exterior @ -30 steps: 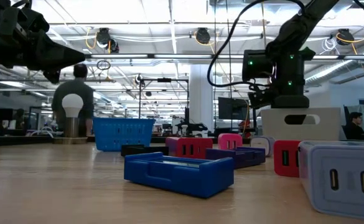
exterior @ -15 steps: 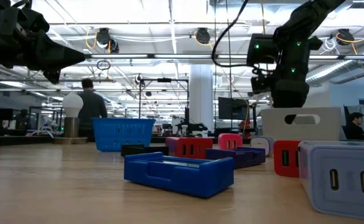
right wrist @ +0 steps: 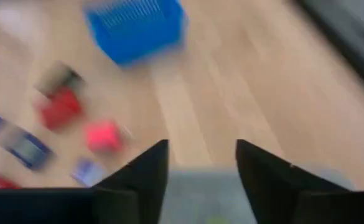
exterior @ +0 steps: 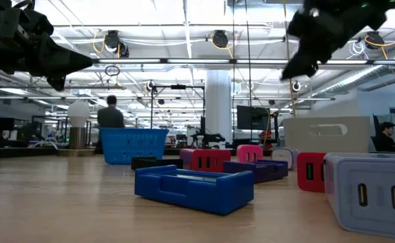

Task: Pick & Place Office items
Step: Put the black digital clock into the blue bin

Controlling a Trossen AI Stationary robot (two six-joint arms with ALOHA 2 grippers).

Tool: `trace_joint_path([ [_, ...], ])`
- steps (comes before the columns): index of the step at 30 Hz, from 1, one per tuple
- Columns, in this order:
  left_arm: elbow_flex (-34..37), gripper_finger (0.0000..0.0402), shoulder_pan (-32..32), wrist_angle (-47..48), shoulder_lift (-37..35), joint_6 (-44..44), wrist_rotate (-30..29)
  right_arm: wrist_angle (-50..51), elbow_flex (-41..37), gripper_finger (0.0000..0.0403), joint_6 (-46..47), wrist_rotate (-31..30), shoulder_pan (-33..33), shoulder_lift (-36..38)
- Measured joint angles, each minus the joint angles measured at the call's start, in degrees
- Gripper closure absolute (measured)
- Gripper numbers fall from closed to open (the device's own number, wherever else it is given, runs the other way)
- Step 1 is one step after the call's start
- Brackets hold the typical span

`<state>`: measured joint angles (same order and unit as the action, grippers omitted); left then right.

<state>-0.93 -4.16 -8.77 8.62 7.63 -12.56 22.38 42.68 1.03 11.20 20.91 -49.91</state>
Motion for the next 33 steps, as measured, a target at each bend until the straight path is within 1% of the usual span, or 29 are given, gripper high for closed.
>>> trace_joint_path([
  [2,0.00,0.0376,0.02,-0.03,-0.02,-0.01,0.00,-4.67,-2.44,0.0290,0.17,2.77,-0.02,4.79],
  [5,0.00,0.0376,0.01,-0.03,-0.01,-0.01,0.00,-10.93,-6.06,0.0367,0.92,4.09,-0.02,11.49],
  [6,0.01,0.0376,0.01,-0.01,-0.02,0.00,0.00,-12.55,-7.30,0.0384,0.92,4.09,-0.02,13.65],
  [7,0.00,0.0376,0.02,-0.01,0.00,0.01,0.00,-14.07,-8.60,0.0392,1.04,4.11,-0.02,15.69],
  [11,0.01,0.0376,0.02,-0.01,-0.02,0.01,0.00,-17.41,-12.55,0.0387,1.45,4.13,-0.02,22.49],
  [15,0.00,0.0376,0.00,-0.01,0.00,0.03,0.00,-17.94,-15.92,0.0400,0.48,4.14,-0.02,28.59],
  [24,0.00,0.0376,0.02,0.00,-0.02,0.01,0.00,-18.28,-24.31,0.0401,-2.67,3.74,-0.02,40.47],
  [29,0.00,0.0376,0.02,0.04,-0.01,0.03,0.00,-24.14,-30.18,0.0402,-0.85,3.74,-0.02,46.11],
  [33,0.00,0.0376,0.00,0.11,-0.01,0.04,0.00,-29.02,-35.31,0.0402,-0.63,3.66,-0.02,48.60],
])
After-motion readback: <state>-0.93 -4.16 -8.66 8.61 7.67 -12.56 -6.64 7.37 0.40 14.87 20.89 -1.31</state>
